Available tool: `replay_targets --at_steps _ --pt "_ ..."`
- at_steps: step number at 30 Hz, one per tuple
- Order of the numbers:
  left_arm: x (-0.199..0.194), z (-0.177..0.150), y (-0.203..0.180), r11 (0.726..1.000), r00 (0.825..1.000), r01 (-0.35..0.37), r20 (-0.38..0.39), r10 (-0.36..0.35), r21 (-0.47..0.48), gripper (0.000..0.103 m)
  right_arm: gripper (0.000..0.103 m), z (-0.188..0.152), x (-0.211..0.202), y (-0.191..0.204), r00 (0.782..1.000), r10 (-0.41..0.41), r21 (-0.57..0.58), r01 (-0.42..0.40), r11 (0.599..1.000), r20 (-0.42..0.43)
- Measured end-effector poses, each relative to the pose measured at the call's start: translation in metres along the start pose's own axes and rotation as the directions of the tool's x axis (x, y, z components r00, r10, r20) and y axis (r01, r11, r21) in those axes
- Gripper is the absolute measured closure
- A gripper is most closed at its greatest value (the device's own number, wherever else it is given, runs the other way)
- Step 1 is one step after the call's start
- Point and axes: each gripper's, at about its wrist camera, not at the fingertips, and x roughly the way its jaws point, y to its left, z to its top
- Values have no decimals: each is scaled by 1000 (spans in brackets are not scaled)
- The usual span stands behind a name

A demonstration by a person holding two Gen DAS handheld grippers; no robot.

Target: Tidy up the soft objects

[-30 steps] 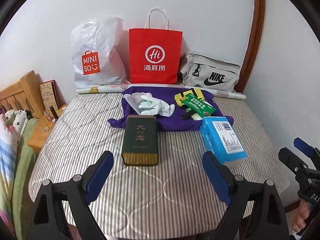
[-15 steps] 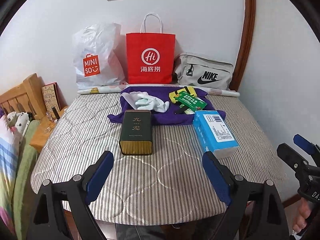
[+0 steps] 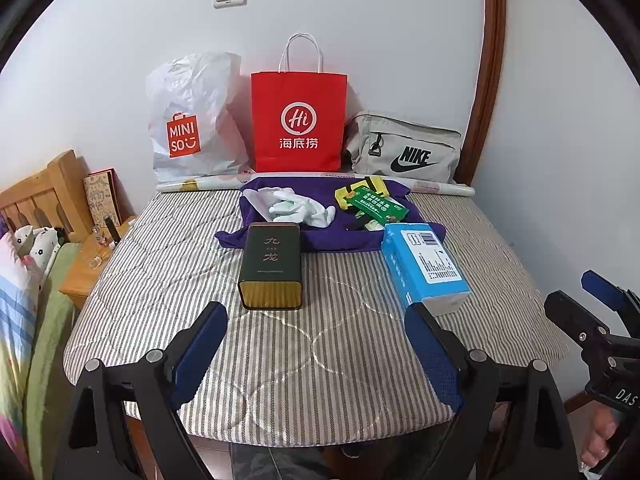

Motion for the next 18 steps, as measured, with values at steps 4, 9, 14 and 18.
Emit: replay_targets --at_steps 4,9,14,18 --pt "0 0 0 1000 1000 2 0 -2 0 13 5 0 -1 1 1000 -2 -7 2 1000 4" --pt "-1 0 -1 1000 1000 -3 -1 3 3 13 5 -1 -2 2 1000 -3 -8 3 1000 3" --pt "-1 0 -1 1000 1000 -4 -2 4 2 13 5 -2 -4 2 1000 1 -4 -1 1000 3" --pt "-1 0 -2 1000 1000 -4 -1 4 4 13 5 -3 -4 1 1000 0 -6 0 1000 4"
